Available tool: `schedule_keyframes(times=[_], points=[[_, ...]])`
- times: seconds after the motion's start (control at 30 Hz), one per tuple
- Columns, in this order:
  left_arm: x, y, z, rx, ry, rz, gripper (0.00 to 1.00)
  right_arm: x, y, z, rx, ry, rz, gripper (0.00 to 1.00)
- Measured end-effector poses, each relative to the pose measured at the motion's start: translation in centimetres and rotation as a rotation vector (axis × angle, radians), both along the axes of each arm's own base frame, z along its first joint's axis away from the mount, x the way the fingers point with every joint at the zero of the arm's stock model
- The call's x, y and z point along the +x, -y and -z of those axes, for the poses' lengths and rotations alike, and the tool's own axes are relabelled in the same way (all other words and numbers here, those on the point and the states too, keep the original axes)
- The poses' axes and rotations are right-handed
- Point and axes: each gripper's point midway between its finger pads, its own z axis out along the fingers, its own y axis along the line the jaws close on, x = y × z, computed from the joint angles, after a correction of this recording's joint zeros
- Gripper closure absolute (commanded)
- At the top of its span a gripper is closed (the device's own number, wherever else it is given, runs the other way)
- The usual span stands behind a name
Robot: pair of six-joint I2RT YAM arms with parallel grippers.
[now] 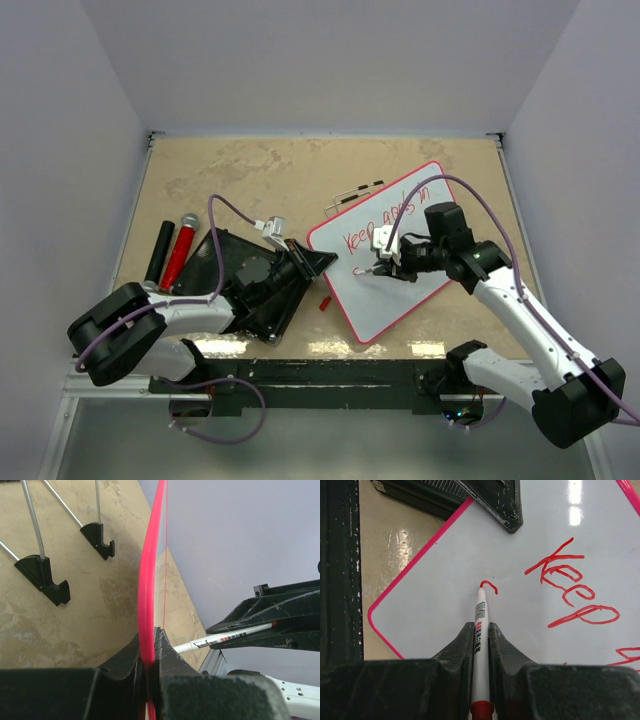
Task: Write a sentence on the whiteboard
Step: Pick up the sentence from the whiteboard.
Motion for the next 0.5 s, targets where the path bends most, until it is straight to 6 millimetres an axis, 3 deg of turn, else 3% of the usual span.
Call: schedule_keyframes(times=[0.5], points=[[0.0, 0.0, 0.0, 0.001, 0.001, 0.0, 1.0, 0.3, 1.6, 0.3, -0.072, 0.038, 0.065, 1.0]])
